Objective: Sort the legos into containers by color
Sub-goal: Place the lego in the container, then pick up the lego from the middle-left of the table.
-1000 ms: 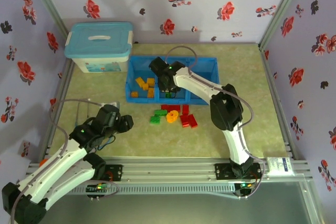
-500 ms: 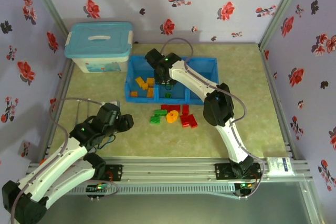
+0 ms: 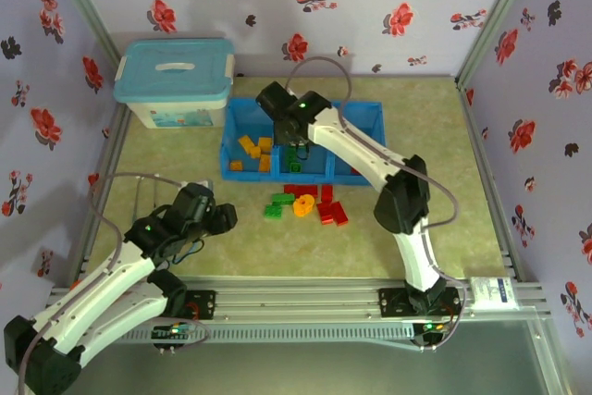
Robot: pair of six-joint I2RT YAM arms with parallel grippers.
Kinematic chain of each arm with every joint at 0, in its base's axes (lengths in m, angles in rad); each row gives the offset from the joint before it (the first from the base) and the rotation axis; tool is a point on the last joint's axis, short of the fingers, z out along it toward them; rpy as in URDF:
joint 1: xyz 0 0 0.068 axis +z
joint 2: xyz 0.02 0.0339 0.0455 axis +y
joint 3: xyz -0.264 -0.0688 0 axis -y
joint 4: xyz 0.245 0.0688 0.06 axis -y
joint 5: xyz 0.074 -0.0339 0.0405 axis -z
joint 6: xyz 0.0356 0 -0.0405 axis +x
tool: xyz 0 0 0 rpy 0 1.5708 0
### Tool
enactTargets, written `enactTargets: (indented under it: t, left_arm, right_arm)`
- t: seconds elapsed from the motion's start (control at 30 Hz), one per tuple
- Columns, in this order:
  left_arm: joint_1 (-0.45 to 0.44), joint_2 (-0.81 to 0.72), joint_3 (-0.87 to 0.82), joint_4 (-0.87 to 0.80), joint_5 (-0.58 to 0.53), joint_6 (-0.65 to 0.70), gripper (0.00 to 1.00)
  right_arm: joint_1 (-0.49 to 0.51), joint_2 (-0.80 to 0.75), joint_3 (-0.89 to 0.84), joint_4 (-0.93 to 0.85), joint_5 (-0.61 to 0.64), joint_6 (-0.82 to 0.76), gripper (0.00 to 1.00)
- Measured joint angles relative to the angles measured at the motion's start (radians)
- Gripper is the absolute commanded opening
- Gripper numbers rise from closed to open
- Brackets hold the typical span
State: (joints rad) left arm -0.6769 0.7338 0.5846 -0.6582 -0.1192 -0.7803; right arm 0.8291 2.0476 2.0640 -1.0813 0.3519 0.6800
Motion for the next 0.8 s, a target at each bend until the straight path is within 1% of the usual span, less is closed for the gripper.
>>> enactTargets:
  t: [0.2,0.33,0.53,0.63,0.73,0.8]
  left_arm:
    - [-0.023,0.043,-0.033,0.042,0.013,-0.003,0.64]
    - [-0.043,0.148,-0.050,0.103,0.035,-0.007,0.65]
    - [-0.096,0.350,-0.033,0.211,0.053,-0.007,0.67]
    - [-0.134,0.461,0.015,0.249,0.053,-0.004,0.69]
    - [-0.166,0.562,0.080,0.274,0.052,0.002,0.70]
    - [-0.189,0.633,0.130,0.289,0.049,0.006,0.70]
  right_arm:
    - [0.026,-0.329,-0.371,0.145,-0.002,0.022,0.68]
    - [0.027,-0.510,-0.670,0.268,-0.016,0.066,0.69]
    - [0.044,-0.773,-1.080,0.413,-0.035,0.156,0.73]
    - [0.047,-0.908,-1.211,0.456,-0.037,0.199,0.74]
    - [0.047,-1.010,-1.291,0.486,-0.038,0.238,0.75]
    - [0.048,-1.051,-1.319,0.492,-0.038,0.256,0.74]
